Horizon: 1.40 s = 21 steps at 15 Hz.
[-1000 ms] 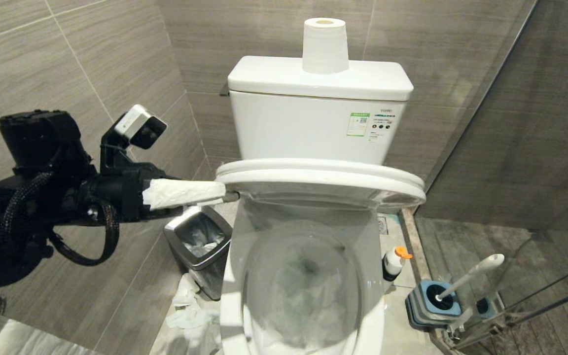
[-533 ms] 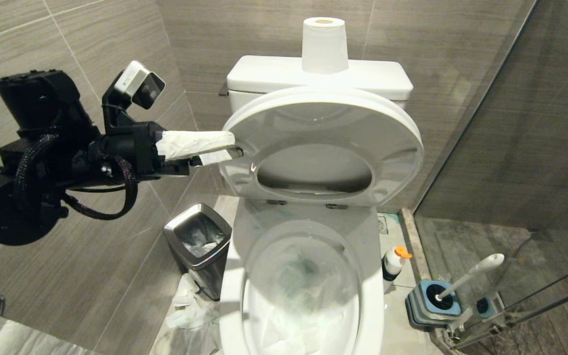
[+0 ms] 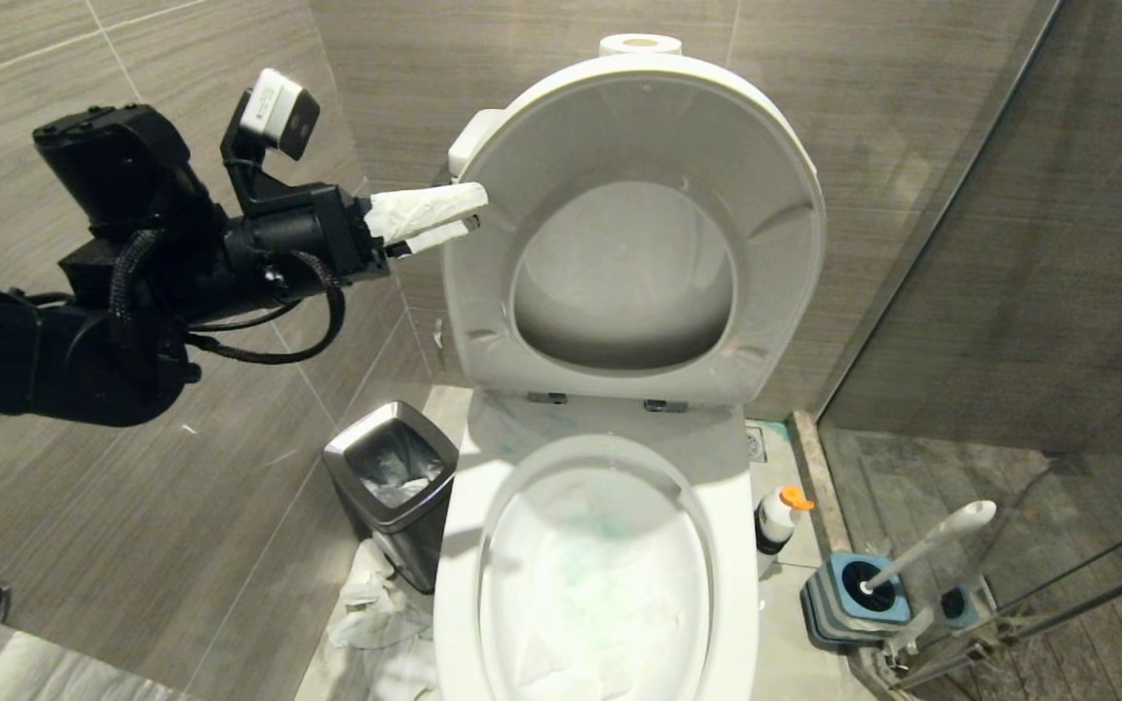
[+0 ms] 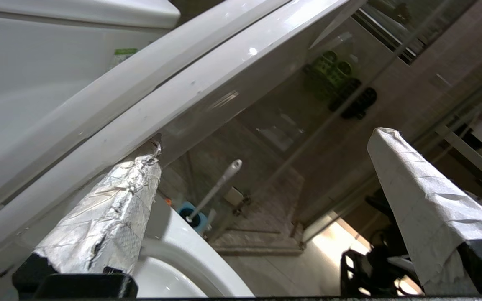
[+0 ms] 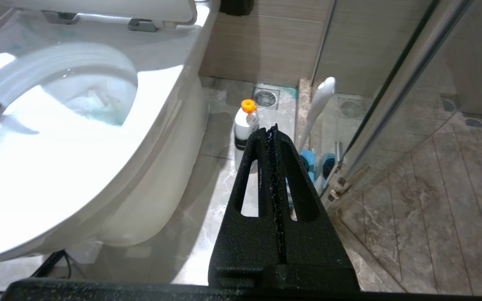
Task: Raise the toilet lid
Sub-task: Use the left hand to lift the toilet lid slightly
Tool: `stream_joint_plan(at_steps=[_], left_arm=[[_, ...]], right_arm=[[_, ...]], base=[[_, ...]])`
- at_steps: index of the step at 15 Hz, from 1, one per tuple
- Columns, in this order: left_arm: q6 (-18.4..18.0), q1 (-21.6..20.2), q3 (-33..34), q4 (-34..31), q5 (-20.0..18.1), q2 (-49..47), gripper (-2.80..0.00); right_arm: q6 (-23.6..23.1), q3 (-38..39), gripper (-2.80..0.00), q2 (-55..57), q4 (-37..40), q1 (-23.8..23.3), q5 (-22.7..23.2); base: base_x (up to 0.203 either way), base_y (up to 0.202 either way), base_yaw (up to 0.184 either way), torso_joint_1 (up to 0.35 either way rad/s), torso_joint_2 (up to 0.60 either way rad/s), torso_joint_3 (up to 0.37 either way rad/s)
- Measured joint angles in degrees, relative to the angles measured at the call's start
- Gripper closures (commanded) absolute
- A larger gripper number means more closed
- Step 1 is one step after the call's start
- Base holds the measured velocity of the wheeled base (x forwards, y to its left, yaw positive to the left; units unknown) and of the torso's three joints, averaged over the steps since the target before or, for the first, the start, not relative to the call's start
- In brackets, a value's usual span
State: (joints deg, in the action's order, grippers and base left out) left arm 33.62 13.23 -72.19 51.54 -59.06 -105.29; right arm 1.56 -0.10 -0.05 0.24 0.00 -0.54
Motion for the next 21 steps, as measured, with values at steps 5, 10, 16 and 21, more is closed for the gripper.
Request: stream_joint_plan(at_steps=[5,10,16,21], left_arm=[[-4.14,1.99,-1.96,3.28,7.62,-5.1,-2.8],[-5.58,3.84,-9.42,2.65,17.1,-10.79,-2.8],[-6.25,4.24,-16.21,2.53,24.95,-17.09,-2.8],[-7.03,4.6,-17.3,2.51,31.02,-19.45,-2.8]], right_arm=[[0.0,0.0,0.0,0.0,0.0,0.0,0.03],[0.0,0.0,0.0,0.0,0.0,0.0,0.02],[0.0,0.0,0.0,0.0,0.0,0.0,0.03],[0.0,0.0,0.0,0.0,0.0,0.0,0.05]], base=[[0.0,0.0,0.0,0.0,0.0,0.0],[0.0,0.0,0.0,0.0,0.0,0.0],[0.0,0.0,0.0,0.0,0.0,0.0],[0.0,0.0,0.0,0.0,0.0,0.0]])
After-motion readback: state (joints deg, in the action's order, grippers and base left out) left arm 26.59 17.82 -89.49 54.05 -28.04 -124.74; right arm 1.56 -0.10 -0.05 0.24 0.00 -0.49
